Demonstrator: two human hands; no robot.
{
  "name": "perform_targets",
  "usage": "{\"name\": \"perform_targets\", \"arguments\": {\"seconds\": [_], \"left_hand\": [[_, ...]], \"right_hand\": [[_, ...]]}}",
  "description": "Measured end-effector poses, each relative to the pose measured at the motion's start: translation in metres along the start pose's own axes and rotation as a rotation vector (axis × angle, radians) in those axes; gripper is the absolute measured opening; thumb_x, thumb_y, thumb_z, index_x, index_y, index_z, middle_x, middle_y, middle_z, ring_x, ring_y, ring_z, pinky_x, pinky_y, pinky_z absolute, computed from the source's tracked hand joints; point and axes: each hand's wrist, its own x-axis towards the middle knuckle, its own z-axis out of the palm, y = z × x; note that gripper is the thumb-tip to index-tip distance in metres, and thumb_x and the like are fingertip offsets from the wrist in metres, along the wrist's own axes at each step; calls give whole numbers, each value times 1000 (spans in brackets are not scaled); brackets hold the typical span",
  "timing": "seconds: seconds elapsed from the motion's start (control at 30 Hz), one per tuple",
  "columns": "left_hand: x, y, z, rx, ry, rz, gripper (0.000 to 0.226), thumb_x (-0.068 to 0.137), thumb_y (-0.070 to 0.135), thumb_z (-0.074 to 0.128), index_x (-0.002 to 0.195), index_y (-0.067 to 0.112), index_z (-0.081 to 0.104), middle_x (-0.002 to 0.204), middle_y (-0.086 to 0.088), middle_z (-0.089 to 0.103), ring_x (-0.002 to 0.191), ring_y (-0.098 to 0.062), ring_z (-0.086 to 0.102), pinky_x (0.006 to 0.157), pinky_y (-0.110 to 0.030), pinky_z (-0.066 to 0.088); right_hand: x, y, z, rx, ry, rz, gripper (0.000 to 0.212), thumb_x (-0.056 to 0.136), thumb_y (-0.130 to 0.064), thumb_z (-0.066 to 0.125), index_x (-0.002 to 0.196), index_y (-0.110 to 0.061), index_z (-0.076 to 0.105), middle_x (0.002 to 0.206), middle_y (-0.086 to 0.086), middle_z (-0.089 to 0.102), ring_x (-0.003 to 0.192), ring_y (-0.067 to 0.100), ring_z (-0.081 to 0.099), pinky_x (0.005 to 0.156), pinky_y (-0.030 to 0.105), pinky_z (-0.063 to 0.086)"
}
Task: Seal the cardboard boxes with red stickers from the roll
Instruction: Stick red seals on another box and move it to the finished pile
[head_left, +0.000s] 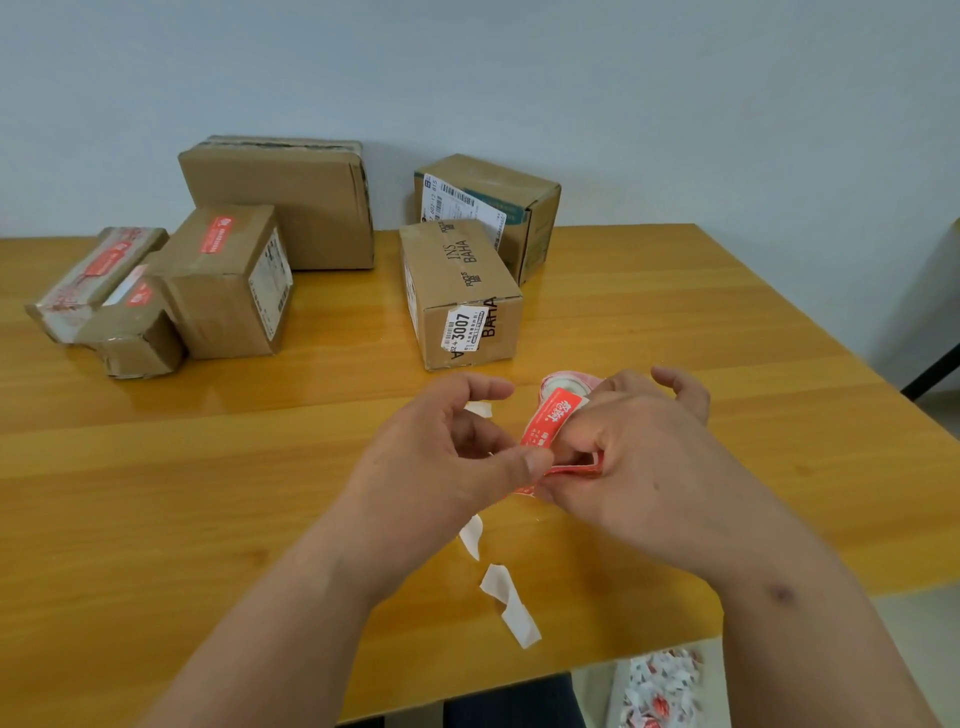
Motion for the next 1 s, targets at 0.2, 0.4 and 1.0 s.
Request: {"name": "perform_targets", "arguments": {"seconds": [0.2,0.4,1.0], "left_hand": [[2,-1,-1,-2,19,-1,39,82,16,74,113,31,56,79,2,75,76,-12,71,75,-30,50],[6,-9,3,-125,87,-44,39,80,10,75,112,25,58,80,-5,74,73,-18,71,75,-37,55],[8,-14,10,-303,228,-75,37,81,10,74,111,23,58,79,-4,74,75,-15,73,72,-33,56]], "right_hand": [[0,-1,0,5,-7,-13,23,77,-53,67,77,-30,70,77,-15,63,104,-4,37,110,39,5],[-1,-1,1,-8,6,-13,22,77,-49,69,73,-28,70,78,-14,62,104,-2,38,110,41,6],[-2,1,0,41,41,-24,24,77,-45,71,66,-24,67,74,-9,64,98,0,43,111,39,8]]}}
